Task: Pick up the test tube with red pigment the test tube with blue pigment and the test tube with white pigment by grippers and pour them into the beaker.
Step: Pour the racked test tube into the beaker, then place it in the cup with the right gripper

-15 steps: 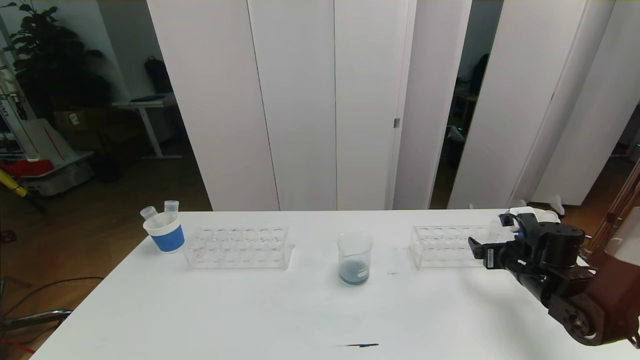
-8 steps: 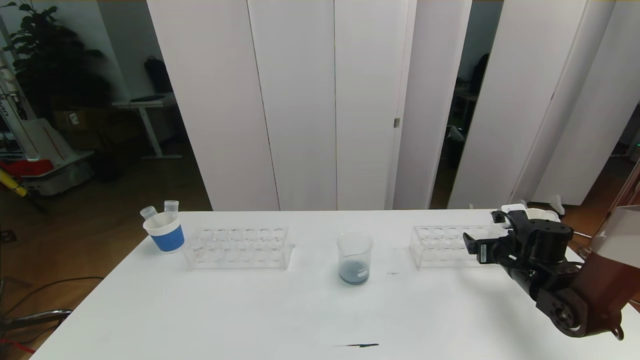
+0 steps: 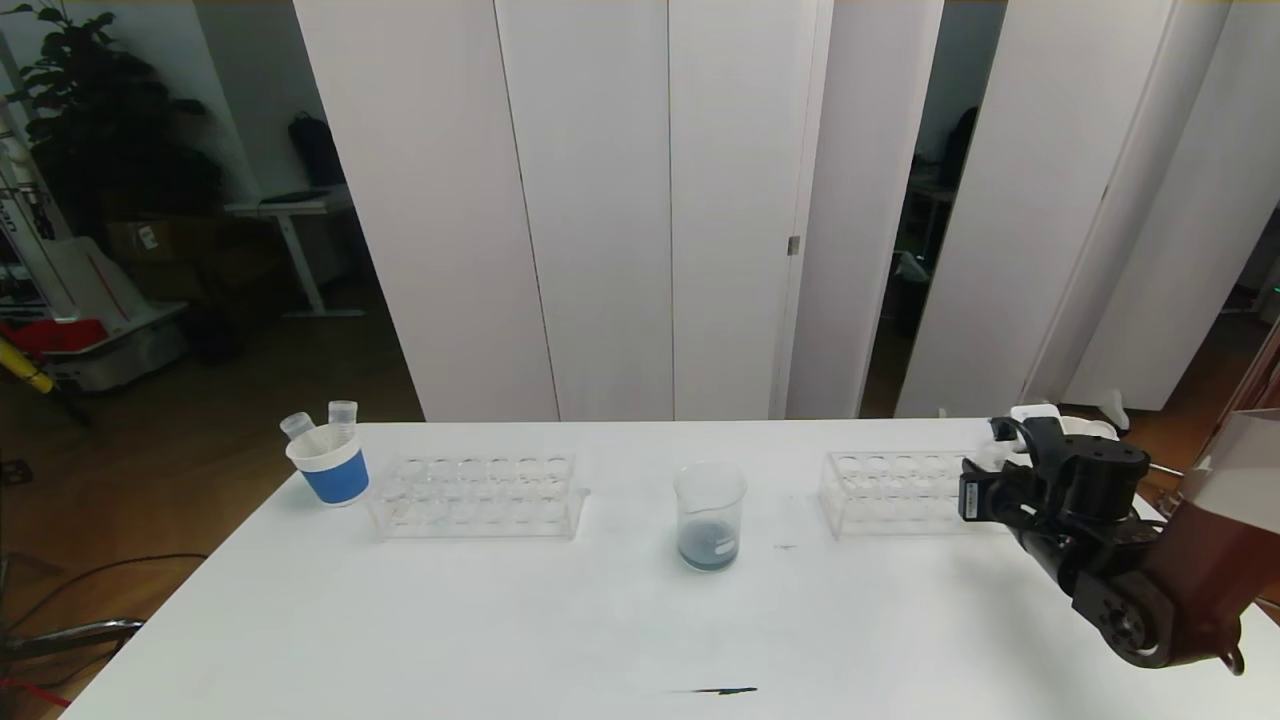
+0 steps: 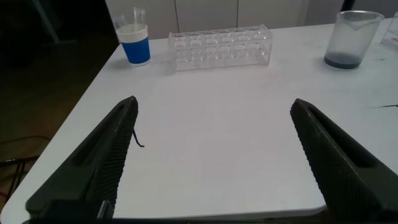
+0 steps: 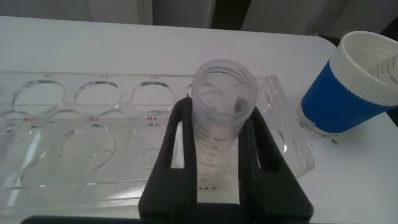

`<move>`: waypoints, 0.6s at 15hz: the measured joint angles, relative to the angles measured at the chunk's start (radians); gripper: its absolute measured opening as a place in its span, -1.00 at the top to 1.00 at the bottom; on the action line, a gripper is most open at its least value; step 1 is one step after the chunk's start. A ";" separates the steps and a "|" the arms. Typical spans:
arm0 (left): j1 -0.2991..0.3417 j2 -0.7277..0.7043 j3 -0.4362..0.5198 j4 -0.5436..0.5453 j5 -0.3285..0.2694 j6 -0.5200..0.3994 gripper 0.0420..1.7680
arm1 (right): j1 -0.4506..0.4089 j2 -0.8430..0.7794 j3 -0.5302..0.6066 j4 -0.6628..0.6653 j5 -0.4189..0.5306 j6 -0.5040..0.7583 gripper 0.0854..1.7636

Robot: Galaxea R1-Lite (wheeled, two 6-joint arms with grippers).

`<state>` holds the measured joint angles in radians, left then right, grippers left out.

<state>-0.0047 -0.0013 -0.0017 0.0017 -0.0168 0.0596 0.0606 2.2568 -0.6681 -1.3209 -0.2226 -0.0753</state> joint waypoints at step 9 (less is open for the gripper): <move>0.000 0.000 0.000 0.000 0.000 0.000 -0.98 | -0.001 0.000 0.002 -0.012 0.007 0.018 0.41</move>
<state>-0.0047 -0.0013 -0.0017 0.0017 -0.0168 0.0596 0.0596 2.2572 -0.6657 -1.3326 -0.2155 -0.0572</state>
